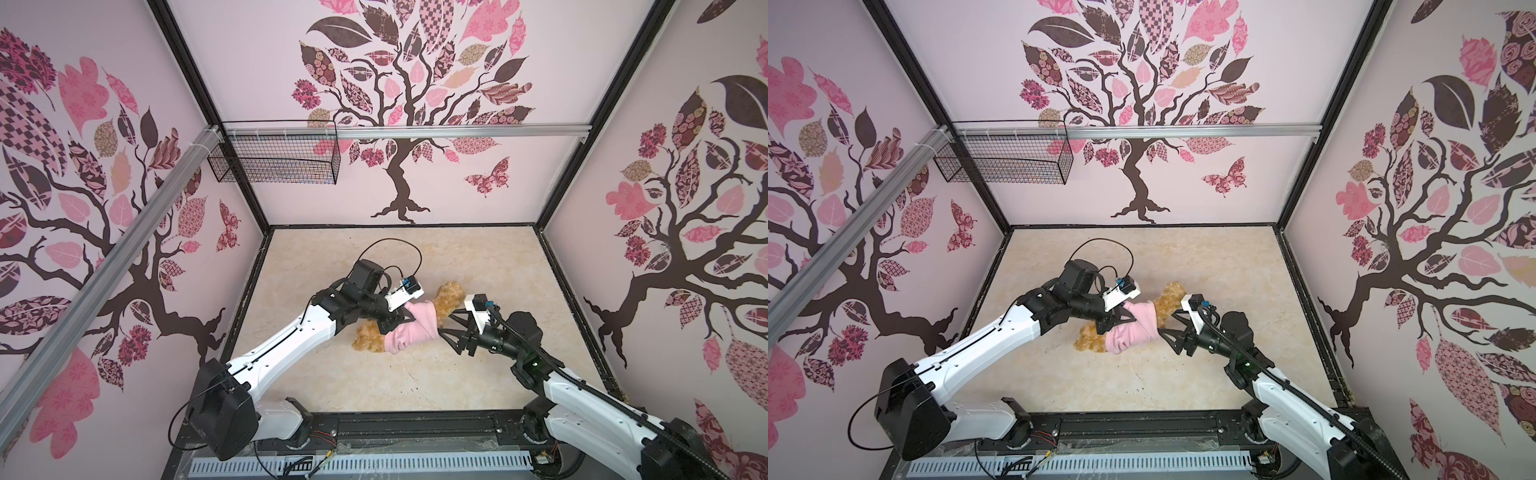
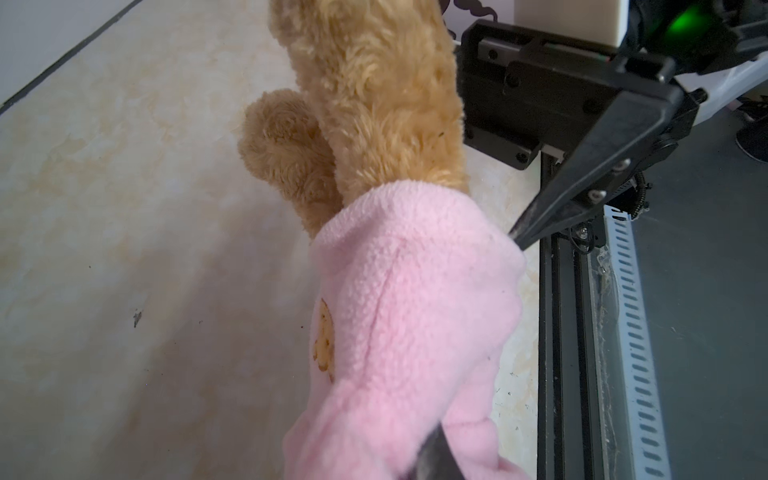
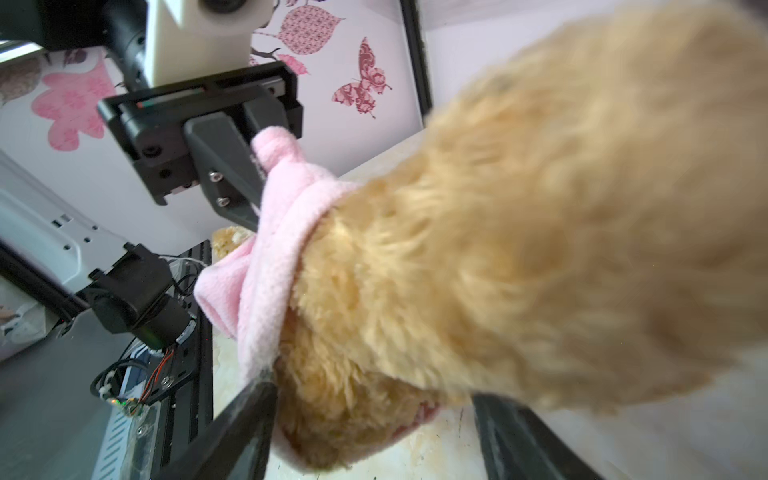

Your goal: Dress the teddy bear

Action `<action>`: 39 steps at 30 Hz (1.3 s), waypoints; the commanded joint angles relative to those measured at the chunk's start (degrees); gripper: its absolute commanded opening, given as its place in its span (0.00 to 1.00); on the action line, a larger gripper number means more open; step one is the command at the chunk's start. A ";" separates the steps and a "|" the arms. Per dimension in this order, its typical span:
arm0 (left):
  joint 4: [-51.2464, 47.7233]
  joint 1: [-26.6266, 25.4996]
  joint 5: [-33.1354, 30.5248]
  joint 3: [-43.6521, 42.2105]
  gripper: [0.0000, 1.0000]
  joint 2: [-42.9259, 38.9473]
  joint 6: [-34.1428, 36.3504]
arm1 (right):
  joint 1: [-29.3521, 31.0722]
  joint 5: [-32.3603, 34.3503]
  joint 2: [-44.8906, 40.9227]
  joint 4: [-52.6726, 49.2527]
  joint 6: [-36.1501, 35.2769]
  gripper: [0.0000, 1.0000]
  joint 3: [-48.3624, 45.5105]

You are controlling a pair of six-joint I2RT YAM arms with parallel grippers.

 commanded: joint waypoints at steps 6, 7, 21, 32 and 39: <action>-0.72 0.27 4.12 1.08 0.04 -0.81 4.41 | 7.22 1.25 3.62 0.34 -10.19 0.84 2.29; -0.81 0.27 3.53 0.97 0.04 -0.95 4.67 | 7.28 1.53 3.90 -0.03 -10.23 0.84 2.69; -0.29 0.28 0.00 0.72 0.02 -0.99 4.44 | 7.58 8.84 -12.79 -0.03 0.23 0.89 -5.66; 0.05 0.28 2.73 0.81 0.01 -1.45 3.23 | 13.70 15.10 -4.24 1.99 -6.41 0.95 -2.30; -1.08 0.14 6.55 0.29 0.02 -2.03 5.07 | 13.88 18.52 -1.44 4.27 -11.27 0.93 -0.34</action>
